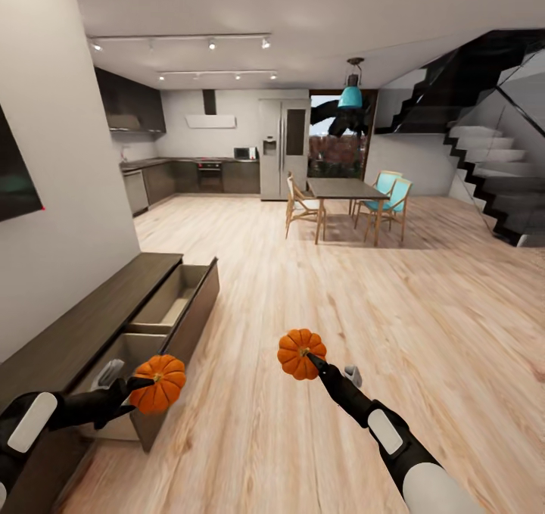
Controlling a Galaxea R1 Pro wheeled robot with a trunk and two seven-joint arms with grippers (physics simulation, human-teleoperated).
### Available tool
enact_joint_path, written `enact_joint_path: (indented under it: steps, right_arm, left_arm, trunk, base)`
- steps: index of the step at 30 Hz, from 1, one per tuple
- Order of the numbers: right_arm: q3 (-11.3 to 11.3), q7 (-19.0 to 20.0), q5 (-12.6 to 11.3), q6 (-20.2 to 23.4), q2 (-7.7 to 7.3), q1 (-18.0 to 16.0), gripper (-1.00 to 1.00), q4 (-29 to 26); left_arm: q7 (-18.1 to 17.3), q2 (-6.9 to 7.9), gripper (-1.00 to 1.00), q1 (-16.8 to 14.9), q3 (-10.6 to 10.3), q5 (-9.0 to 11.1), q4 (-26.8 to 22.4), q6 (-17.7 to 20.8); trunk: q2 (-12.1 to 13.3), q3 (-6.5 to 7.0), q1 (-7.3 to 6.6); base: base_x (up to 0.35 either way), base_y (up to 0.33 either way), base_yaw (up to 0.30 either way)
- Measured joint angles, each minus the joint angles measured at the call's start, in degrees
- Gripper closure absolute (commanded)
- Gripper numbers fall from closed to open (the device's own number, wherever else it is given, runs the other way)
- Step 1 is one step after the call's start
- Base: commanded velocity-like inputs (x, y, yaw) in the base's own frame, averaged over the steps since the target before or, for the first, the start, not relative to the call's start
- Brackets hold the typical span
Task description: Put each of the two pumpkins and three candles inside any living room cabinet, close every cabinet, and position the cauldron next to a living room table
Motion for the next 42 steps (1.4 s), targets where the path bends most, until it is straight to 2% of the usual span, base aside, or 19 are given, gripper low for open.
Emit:
enact_joint_path:
  steps: [42]
  right_arm:
    - [0.03,-0.09,0.07,-0.11,0.06,0.00,1.00,-0.02]
  left_arm:
    - [0.02,0.03,1.00,-0.02,0.00,-0.03,-0.01,-0.01]
  trunk:
    - [0.00,0.17,0.00]
  base:
    - [0.323,-0.075,-0.016]
